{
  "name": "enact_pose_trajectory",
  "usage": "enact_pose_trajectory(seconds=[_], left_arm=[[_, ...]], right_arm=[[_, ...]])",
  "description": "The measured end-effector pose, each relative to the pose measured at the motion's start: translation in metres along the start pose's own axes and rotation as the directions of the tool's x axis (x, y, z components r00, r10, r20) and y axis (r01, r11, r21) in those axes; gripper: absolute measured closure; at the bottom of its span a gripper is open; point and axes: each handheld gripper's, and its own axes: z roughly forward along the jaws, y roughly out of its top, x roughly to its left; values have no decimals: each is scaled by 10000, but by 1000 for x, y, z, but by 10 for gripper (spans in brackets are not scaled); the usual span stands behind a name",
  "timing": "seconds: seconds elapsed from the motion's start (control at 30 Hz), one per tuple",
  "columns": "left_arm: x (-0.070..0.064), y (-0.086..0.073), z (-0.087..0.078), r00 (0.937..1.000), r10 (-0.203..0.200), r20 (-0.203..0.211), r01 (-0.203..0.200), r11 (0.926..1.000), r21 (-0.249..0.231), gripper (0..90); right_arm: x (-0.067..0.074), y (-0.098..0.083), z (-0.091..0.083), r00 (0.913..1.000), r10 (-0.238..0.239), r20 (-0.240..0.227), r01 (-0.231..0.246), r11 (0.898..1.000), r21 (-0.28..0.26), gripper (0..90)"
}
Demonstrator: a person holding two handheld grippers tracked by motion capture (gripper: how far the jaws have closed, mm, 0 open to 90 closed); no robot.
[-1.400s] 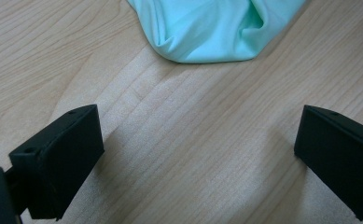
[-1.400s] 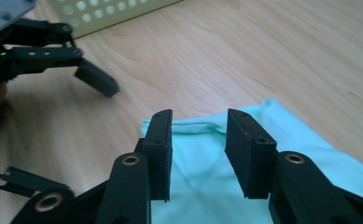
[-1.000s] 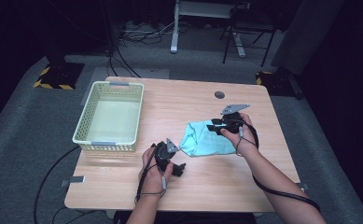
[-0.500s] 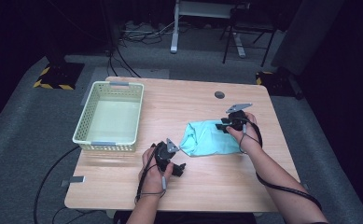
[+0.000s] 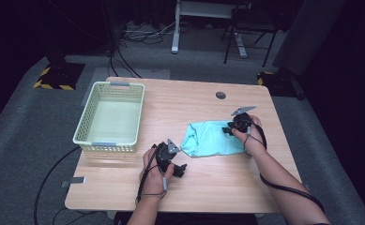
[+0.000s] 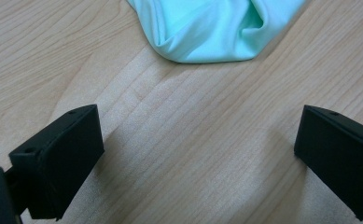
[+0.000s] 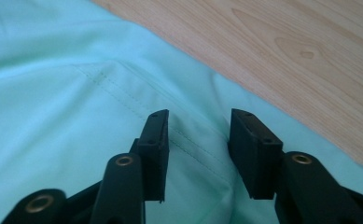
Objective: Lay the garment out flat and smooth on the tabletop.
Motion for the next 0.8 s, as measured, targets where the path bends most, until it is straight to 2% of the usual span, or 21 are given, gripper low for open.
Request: enact_pose_trajectory(seconds=[0.07,0.13,0.2,0.43,0.8], left_arm=[[0,0,0,10000,0,1,0,10000,-1,15],[0,0,0,10000,0,-1,0,10000,3,15],[0,0,0,10000,2,0,-2,10000,0,15],[0,0,0,10000,-1,-2,1,10000,3,15],[0,0,0,10000,0,-4,0,10000,1,15]], right_arm=[[1,0,-3,9999,-125,23,125,9999,37,738],[2,-1,-5,9998,-156,-97,156,9999,55,809],[4,0,-8,9994,-332,31,332,9994,21,862],[12,2,-25,9983,-583,-78,579,9974,-426,876],[34,-7,-73,9925,-1135,-460,1061,9845,-1394,875]])
